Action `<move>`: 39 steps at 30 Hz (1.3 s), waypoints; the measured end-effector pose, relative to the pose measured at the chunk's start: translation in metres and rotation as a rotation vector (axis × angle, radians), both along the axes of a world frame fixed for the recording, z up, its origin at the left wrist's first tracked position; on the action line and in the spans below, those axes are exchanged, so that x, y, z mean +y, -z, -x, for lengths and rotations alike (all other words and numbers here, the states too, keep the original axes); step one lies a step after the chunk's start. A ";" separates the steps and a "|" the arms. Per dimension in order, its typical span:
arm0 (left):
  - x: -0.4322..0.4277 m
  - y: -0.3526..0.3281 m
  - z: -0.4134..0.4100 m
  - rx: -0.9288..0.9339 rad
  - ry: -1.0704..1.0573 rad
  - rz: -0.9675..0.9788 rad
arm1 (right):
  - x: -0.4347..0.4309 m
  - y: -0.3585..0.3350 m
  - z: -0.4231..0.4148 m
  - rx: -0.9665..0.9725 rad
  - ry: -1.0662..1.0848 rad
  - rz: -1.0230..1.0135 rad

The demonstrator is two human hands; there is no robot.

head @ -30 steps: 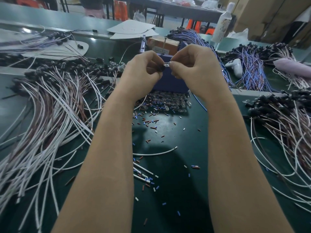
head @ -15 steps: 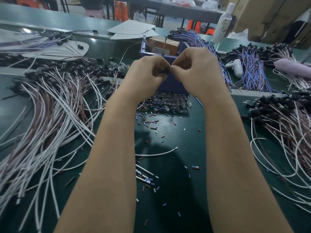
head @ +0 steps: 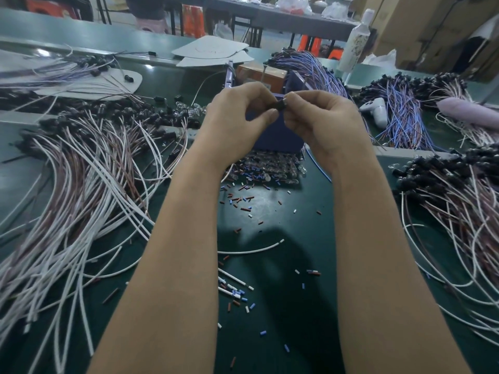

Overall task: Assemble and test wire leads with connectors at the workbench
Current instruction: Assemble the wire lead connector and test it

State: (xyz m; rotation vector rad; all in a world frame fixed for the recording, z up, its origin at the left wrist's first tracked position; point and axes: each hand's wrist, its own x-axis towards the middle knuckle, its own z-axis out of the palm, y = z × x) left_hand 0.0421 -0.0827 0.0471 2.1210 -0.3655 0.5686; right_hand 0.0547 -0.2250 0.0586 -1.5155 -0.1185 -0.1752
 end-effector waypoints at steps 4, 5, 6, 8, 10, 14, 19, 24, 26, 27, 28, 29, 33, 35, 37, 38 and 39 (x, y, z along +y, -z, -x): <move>-0.002 0.001 -0.001 -0.036 -0.018 -0.012 | 0.002 0.003 0.000 0.029 -0.037 -0.041; -0.003 0.002 -0.002 -0.041 -0.022 -0.021 | 0.003 0.003 0.000 0.032 -0.039 -0.041; -0.003 0.002 -0.002 -0.045 -0.027 -0.034 | 0.003 0.004 0.000 0.034 -0.040 -0.041; -0.003 0.003 -0.002 -0.048 -0.031 -0.055 | 0.004 0.005 -0.001 0.036 -0.038 -0.040; -0.003 0.003 -0.002 -0.041 -0.040 -0.072 | 0.005 0.007 -0.002 0.038 -0.030 -0.019; -0.010 0.001 -0.001 -0.005 -0.102 -0.077 | 0.007 0.009 -0.003 0.013 0.000 0.051; -0.023 -0.008 -0.001 0.051 -0.240 -0.171 | 0.001 0.003 -0.004 -0.050 0.111 0.132; -0.028 -0.017 0.004 0.533 -0.008 0.131 | -0.013 -0.003 -0.001 0.050 0.107 -0.276; -0.030 -0.015 0.004 0.645 0.039 0.453 | -0.017 -0.005 0.002 0.077 0.019 -0.112; -0.027 -0.014 0.003 0.613 0.012 0.618 | -0.020 -0.005 0.004 0.094 -0.068 0.034; -0.021 -0.013 0.001 0.558 -0.019 0.780 | -0.023 -0.006 0.007 0.116 -0.180 0.194; -0.012 -0.011 -0.001 0.492 -0.036 0.942 | -0.026 -0.006 0.009 0.136 -0.299 0.357; 0.017 -0.005 -0.004 0.293 -0.132 1.166 | -0.019 -0.004 0.015 0.222 -0.662 0.711; 0.018 -0.003 -0.003 0.256 -0.150 1.075 | -0.011 -0.001 0.017 0.285 -0.738 0.745; 0.014 -0.003 -0.003 0.296 -0.108 0.880 | -0.008 0.002 0.016 0.304 -0.723 0.741; 0.010 -0.003 -0.003 0.332 -0.089 0.724 | -0.007 0.003 0.015 0.286 -0.667 0.692; 0.006 -0.001 -0.004 0.365 -0.072 0.557 | -0.005 0.004 0.012 0.251 -0.570 0.607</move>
